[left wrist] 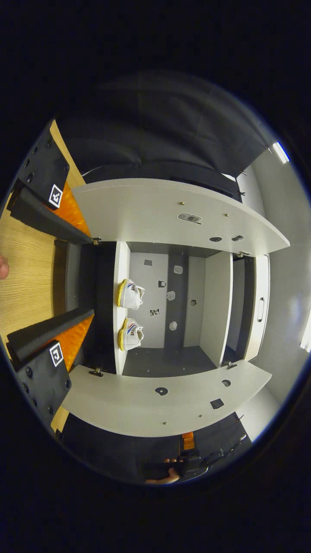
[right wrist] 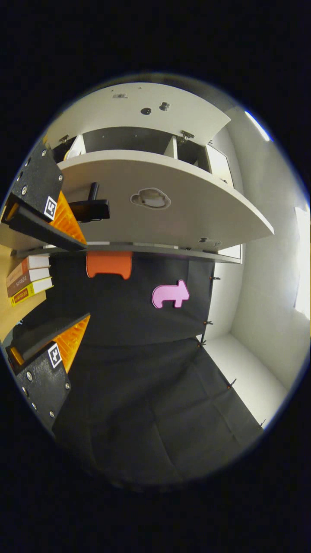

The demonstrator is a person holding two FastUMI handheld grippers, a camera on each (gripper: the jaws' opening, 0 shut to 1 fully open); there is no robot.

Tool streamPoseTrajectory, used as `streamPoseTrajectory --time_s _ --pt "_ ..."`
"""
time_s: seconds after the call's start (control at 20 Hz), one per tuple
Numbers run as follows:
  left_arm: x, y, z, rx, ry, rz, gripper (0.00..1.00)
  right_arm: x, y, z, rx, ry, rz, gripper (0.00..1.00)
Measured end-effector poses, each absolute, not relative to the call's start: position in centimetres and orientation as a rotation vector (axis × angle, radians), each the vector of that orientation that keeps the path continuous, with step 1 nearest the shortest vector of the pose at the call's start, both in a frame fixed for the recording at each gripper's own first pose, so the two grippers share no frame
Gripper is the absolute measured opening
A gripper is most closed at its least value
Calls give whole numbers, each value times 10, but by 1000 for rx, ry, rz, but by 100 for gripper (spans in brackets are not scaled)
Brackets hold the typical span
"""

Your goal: Grab one shoe with the right hand and put it into the shoe cabinet, grab the other shoe with the left hand and put it into the shoe cabinet; then close the right door with the right hand and the left door with the left hand.

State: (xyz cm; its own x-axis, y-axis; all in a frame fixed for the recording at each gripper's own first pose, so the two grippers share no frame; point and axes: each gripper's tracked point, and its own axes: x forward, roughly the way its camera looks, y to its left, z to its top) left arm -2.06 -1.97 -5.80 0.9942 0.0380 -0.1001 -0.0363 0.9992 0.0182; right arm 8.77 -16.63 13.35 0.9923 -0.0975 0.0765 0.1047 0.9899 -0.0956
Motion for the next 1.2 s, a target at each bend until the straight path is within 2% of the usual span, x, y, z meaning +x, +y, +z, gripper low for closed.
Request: streamPoseTrajectory --time_s 0.1,0.15,0.65,0.75,0.8,0.85,1.0,1.2 --pt "-20 -16 -61 20 106 39 94 89 -143 130 -99 -67 -58 88" --pt "-19 -14 -61 20 107 41 97 91 -132 129 -92 -68 -41 88" --pt "-25 19 -60 22 102 111 97 134 -33 111 -43 -53 161 89" --pt "-26 24 -60 20 103 124 97 144 -21 108 -29 -49 167 91" --pt "-29 26 -60 20 104 131 97 145 -19 110 -21 -55 167 97" --pt "-32 30 -59 23 101 140 97 146 -16 116 -8 -65 172 92" --pt "-35 38 -58 24 100 159 99 135 -18 126 16 -84 170 92" --pt "-37 41 -56 23 99 164 97 102 -27 124 -14 -97 127 92"
